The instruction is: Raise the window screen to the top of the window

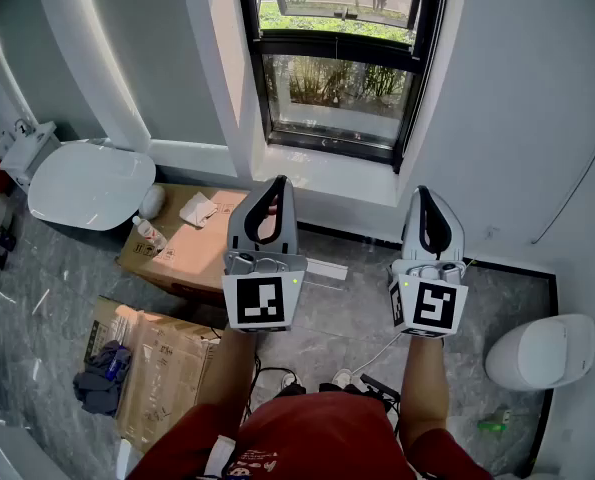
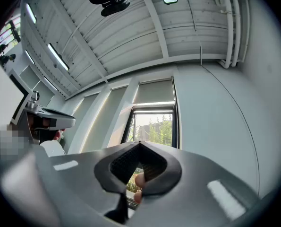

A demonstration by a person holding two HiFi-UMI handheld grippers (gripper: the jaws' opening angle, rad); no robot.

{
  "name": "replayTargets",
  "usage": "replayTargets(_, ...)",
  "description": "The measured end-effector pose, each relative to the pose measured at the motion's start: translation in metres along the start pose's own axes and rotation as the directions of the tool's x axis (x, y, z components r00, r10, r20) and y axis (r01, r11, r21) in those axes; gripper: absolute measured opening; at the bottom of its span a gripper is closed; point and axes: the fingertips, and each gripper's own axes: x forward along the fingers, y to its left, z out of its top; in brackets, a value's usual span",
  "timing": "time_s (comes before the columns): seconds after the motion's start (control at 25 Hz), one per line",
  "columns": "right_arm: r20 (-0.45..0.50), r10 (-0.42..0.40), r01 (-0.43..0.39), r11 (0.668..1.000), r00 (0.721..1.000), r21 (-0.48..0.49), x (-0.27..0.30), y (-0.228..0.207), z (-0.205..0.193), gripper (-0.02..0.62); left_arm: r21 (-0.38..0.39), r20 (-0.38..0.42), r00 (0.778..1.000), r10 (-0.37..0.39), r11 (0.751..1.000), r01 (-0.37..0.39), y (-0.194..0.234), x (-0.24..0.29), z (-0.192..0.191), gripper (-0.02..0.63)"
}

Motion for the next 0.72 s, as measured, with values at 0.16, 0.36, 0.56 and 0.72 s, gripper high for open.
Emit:
replayTargets(0.16,0.006,0.008,-0.008,1.0,1.0,0.008,0.001,-0.006,-0.008,0.009,-0.003,0.004,1.0,0.002,1.0,-0.002,-0.009,0.004,-0.004,0.005)
replayTargets(0.36,-0.011,0.019,-0.018,0.999,1.0,0.046,-0.002,-0.018,-0.025,0.009,-0.002,-0.026,1.0,-0.002,1.0,0.002,-0.026,0.01,-0.017,0.005)
replayTargets(0.56,-0.04,0.046,-0.043,0.996,0.998,0.072,-0.007,-0.034,-0.052,0.009,0.004,-0.107,0.994,-0.008,1.0,0.008,-0.05,0.018,-0.043,0.005)
replayTargets(0.72,-0.048,0.055,-0.051,0.995,0.997,0.081,-0.009,-0.049,-0.063,0.009,0.002,-0.112,0.994,0.004,1.0,-0.004,-0.063,0.024,-0.055,0.005)
